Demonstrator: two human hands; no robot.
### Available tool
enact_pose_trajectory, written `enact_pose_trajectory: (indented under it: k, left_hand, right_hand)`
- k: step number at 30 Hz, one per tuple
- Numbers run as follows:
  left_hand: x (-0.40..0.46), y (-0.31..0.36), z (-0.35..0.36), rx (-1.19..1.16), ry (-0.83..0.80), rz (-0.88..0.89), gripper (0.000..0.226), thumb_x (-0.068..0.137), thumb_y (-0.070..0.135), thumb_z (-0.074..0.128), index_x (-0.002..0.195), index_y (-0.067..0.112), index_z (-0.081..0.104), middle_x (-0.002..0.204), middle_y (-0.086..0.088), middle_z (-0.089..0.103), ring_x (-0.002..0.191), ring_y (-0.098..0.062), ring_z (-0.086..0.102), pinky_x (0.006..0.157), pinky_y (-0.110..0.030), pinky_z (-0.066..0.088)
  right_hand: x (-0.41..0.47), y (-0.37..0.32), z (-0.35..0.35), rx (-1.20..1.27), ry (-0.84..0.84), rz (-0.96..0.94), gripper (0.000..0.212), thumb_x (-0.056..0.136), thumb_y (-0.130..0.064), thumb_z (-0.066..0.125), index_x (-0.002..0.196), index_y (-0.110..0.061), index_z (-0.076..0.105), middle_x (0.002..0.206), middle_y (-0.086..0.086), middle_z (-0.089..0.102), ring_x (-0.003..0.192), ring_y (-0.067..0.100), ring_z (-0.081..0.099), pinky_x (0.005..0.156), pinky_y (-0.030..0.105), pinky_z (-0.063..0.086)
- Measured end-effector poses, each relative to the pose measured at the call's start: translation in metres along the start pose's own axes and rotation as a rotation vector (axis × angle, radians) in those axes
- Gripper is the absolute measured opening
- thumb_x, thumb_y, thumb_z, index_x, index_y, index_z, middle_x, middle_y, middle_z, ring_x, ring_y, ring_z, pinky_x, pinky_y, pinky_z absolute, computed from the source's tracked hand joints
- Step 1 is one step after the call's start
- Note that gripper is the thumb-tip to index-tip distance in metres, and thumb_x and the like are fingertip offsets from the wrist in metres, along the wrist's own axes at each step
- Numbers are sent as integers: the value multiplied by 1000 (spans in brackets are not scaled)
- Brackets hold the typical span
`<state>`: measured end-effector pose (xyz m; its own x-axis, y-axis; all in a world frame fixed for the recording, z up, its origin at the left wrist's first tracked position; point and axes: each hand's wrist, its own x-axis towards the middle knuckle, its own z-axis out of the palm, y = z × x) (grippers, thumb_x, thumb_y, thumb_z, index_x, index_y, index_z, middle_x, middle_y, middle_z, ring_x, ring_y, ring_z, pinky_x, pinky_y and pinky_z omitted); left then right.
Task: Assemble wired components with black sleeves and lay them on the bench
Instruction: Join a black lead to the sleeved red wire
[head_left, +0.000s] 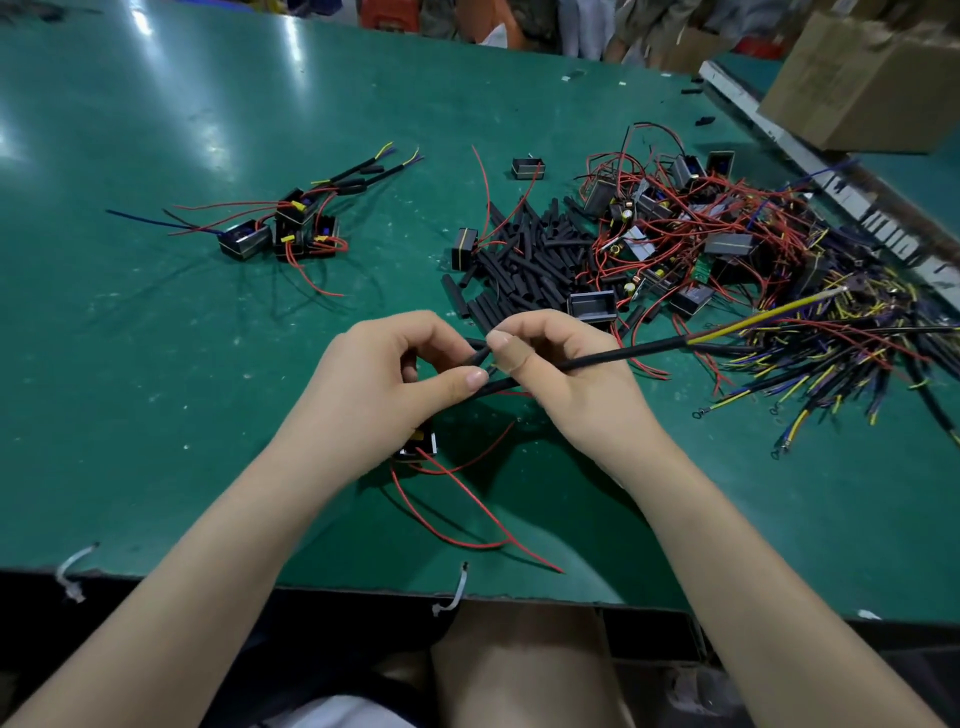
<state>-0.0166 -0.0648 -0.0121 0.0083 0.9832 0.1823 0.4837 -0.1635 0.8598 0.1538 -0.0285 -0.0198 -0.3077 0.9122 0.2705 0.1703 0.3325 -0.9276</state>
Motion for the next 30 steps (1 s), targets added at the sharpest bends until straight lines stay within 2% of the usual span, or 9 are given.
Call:
enact_pose_trajectory:
  k: [6, 8, 10, 12, 14, 19, 24, 27, 30]
  left_hand:
    - [2, 1, -1, 21, 2, -13, 12, 73, 32, 77, 72, 35, 66, 63, 27, 61, 52, -5, 35, 48, -16, 30]
    - [2, 2, 1, 3, 16, -16, 14, 74, 29, 77, 73, 34, 65, 56, 28, 57, 48, -5, 33, 44, -15, 29]
    - [2, 4, 1, -20, 32, -19, 14, 75, 27, 77, 74, 33, 64, 49, 29, 52, 43, -5, 31, 40, -13, 28]
    - [3, 5, 1, -35, 41, -20, 15, 75, 26, 78, 73, 33, 64, 51, 28, 54, 44, -5, 31, 41, -12, 26]
    - [3, 5, 0, -55, 38, -22, 14, 74, 26, 78, 73, 31, 65, 53, 27, 55, 44, -5, 31, 41, -11, 25]
    - [2, 3, 1, -73, 32, -20, 14, 72, 26, 79, 74, 30, 66, 54, 25, 56, 42, -4, 32, 41, -10, 26]
    - [2, 2, 1, -65, 28, -27, 12, 71, 29, 79, 75, 31, 67, 58, 24, 58, 43, -4, 30, 41, -10, 24]
    - [1, 3, 3, -77, 55, -42, 10, 74, 30, 77, 75, 29, 67, 58, 24, 59, 39, -2, 31, 40, -8, 24]
    - [1, 3, 7, -56, 87, -59, 9, 77, 34, 74, 74, 28, 68, 47, 24, 53, 36, -2, 33, 38, -9, 23]
  right_hand:
    - [0, 0, 0, 23, -31, 84, 12, 92, -15, 62, 83, -23, 63, 59, -18, 58, 58, -5, 51, 60, 9, 41]
    - [0, 1, -1, 109, -43, 132, 8, 93, -18, 60, 88, -18, 66, 69, -12, 62, 65, 2, 55, 63, 14, 45]
    - [0, 1, -2, 175, -68, 175, 13, 93, -24, 58, 94, -16, 69, 81, -2, 65, 76, 10, 58, 73, 24, 49]
    - [0, 1, -3, 185, -95, 195, 22, 90, -37, 56, 94, -22, 71, 78, -11, 64, 78, 11, 57, 76, 31, 47]
    - [1, 0, -4, 198, -98, 205, 24, 86, -43, 55, 89, -27, 73, 73, -15, 60, 78, 10, 57, 76, 32, 47]
    - [1, 3, -5, 192, -77, 165, 13, 91, -25, 62, 85, -23, 73, 77, -4, 64, 75, 13, 58, 77, 31, 48]
    - [0, 6, -5, 195, -58, 134, 9, 90, -23, 64, 84, -21, 71, 77, 3, 63, 74, 15, 57, 73, 31, 49]
    - [1, 7, -5, 93, -9, 43, 9, 90, -18, 65, 83, -22, 69, 70, -7, 62, 66, 6, 54, 64, 18, 44]
    - [2, 9, -5, -115, 33, -97, 7, 89, -12, 66, 85, -17, 69, 76, -6, 63, 68, 0, 54, 68, 16, 40]
